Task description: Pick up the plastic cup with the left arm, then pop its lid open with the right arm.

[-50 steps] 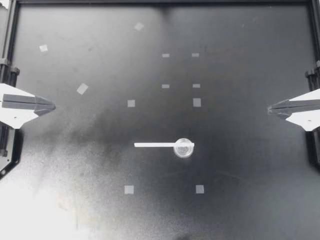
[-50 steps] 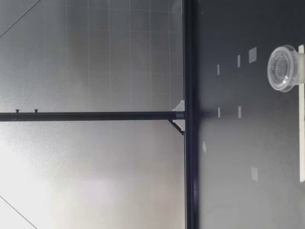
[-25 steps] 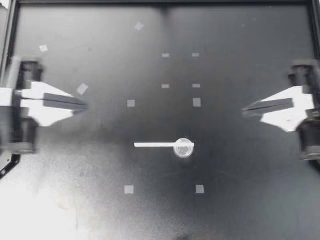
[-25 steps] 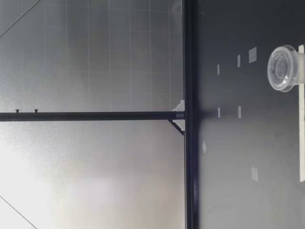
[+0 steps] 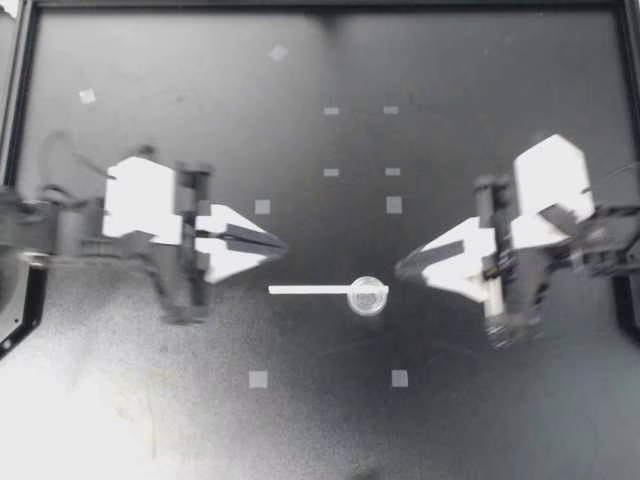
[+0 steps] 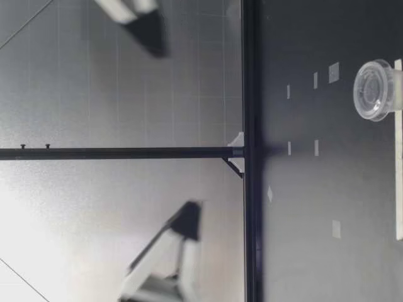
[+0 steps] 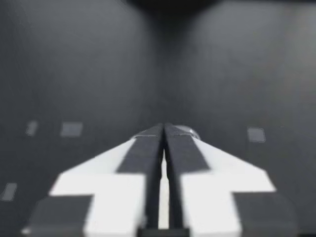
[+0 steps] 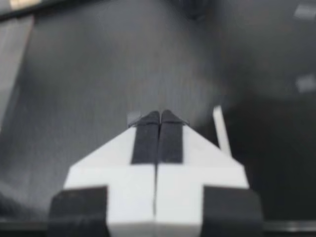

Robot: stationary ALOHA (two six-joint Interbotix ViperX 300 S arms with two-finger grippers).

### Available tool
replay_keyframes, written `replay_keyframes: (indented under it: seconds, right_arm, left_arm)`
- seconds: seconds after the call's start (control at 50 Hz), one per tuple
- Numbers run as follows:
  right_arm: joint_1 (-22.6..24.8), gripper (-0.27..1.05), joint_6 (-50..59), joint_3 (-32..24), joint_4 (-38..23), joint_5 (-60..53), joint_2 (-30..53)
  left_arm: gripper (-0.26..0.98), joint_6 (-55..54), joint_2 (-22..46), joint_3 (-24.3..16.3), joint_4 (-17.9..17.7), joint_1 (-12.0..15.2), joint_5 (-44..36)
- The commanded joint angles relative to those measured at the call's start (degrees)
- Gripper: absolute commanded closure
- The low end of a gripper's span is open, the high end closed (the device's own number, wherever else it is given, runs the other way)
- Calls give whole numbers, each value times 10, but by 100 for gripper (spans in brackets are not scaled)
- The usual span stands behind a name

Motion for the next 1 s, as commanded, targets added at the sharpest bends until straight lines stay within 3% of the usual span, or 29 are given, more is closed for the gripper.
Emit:
replay_keyframes:
  seconds: [0.0, 0.14, 0.56, 0.7, 0.98]
  right_arm:
    - [11, 90, 10, -17, -1, -8, 33]
    - [11, 90, 33, -19, -1, -11, 82]
    - [10, 90, 53, -33, 1, -20, 171]
    - [-3, 90, 55, -45, 2, -21, 187]
    - [-15, 90, 57, -43, 2, -21, 195]
  left_arm:
    - [41, -1, 27, -25, 0, 2, -9]
    - [30, -2, 61, -38, 0, 2, -13]
    - [23, -2, 146, -62, 0, 0, -14]
    - [16, -2, 173, -72, 0, 0, -14]
    - [16, -1, 226, -94, 0, 0, -14]
